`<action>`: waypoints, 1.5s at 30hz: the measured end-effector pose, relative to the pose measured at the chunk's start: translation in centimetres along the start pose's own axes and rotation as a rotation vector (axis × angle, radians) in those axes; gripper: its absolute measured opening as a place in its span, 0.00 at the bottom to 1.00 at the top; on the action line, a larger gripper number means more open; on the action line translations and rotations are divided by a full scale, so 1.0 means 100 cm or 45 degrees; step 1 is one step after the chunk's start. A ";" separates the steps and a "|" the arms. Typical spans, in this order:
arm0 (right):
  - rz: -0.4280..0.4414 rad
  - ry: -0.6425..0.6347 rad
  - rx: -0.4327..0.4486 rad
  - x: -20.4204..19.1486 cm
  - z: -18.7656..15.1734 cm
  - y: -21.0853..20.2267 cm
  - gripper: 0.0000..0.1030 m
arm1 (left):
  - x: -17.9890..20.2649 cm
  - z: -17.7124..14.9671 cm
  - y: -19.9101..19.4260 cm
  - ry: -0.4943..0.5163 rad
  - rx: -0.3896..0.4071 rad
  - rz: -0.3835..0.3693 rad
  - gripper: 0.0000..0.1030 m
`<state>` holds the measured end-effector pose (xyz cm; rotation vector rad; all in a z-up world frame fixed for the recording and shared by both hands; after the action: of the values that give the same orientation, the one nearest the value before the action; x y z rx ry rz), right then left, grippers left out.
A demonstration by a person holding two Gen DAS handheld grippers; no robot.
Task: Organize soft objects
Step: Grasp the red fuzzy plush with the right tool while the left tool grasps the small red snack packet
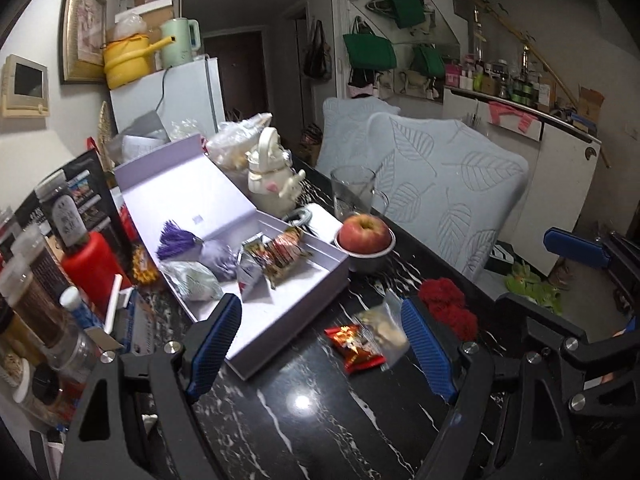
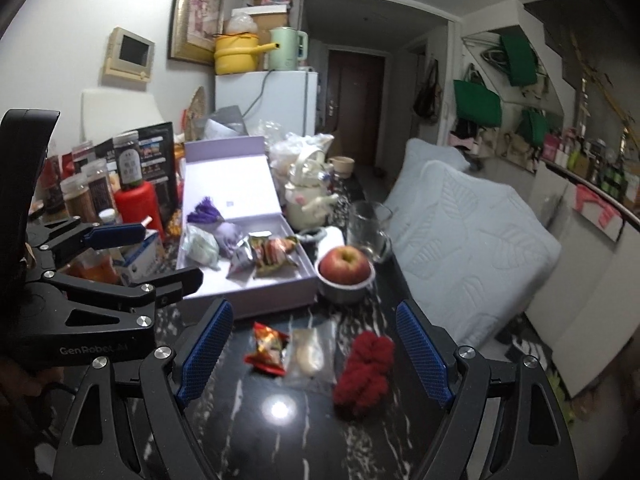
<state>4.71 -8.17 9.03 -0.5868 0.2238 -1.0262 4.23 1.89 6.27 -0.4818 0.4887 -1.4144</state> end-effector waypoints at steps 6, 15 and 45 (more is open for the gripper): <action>-0.053 0.045 -0.021 0.013 -0.024 0.005 0.82 | 0.011 -0.015 0.017 -0.012 -0.046 -0.038 0.80; -0.037 0.108 -0.079 0.027 -0.058 0.027 0.82 | 0.023 -0.041 0.050 -0.015 -0.144 -0.089 0.80; -0.012 0.296 -0.370 0.070 -0.096 0.143 0.71 | 0.008 -0.071 0.140 -0.118 -0.321 -0.116 0.80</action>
<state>14.61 -12.08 -6.25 -0.7307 0.5830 -1.0790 11.36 2.19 -7.75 -0.7778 0.5796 -1.4169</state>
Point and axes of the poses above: each gripper's, at about its wrist camera, not at the fingertips, and y roughly the way its jaws point, x to its right, z to its top, the point moved 1 cm from there along y, roughly the way its jaws point, and after that the axes turned 1 degree about -y, right-handed, at the moved point
